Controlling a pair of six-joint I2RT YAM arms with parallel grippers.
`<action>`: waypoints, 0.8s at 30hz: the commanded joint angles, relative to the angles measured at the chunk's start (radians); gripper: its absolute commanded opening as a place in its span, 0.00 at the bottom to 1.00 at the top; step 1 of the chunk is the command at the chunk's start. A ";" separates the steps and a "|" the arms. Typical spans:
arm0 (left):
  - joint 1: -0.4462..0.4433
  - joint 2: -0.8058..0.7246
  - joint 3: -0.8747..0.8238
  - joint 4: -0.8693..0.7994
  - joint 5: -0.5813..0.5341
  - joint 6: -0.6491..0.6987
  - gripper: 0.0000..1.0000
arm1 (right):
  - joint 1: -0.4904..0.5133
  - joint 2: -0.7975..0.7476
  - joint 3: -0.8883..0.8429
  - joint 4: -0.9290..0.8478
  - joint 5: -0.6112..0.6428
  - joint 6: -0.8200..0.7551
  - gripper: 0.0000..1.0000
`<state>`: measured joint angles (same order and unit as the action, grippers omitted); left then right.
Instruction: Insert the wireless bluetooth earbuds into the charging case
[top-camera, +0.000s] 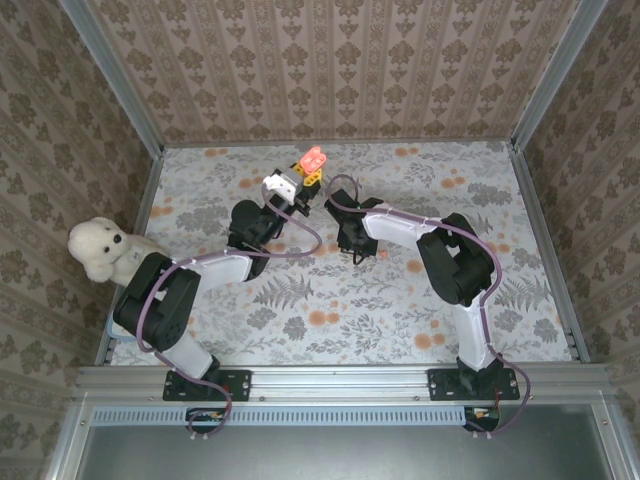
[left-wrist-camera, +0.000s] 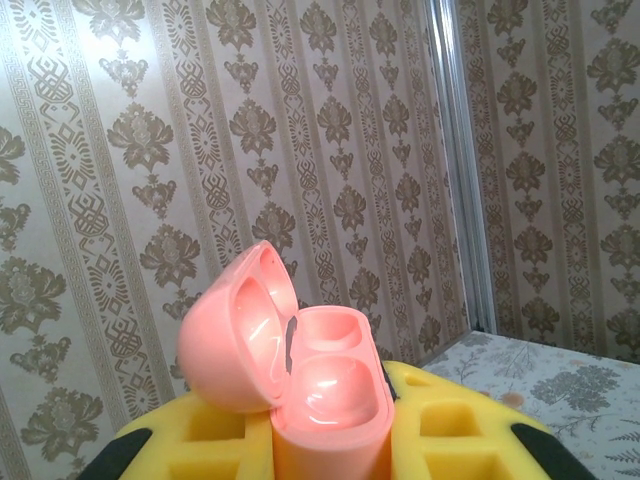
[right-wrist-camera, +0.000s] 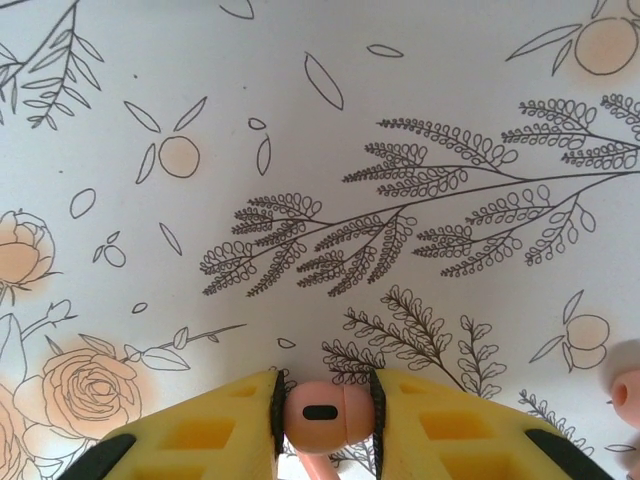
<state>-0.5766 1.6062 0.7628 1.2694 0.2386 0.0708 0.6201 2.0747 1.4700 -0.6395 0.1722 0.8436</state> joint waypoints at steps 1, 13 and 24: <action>-0.008 -0.007 0.036 0.043 0.019 -0.022 0.00 | 0.011 -0.028 -0.053 0.097 0.005 -0.010 0.29; -0.007 -0.015 0.056 0.041 0.025 -0.025 0.00 | 0.010 -0.158 -0.148 0.233 0.070 -0.033 0.28; -0.008 -0.017 0.087 0.041 0.039 -0.023 0.00 | -0.012 -0.347 -0.216 0.345 0.150 -0.095 0.27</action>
<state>-0.5766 1.6062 0.8097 1.2690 0.2543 0.0635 0.6178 1.7977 1.2697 -0.3481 0.2634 0.7837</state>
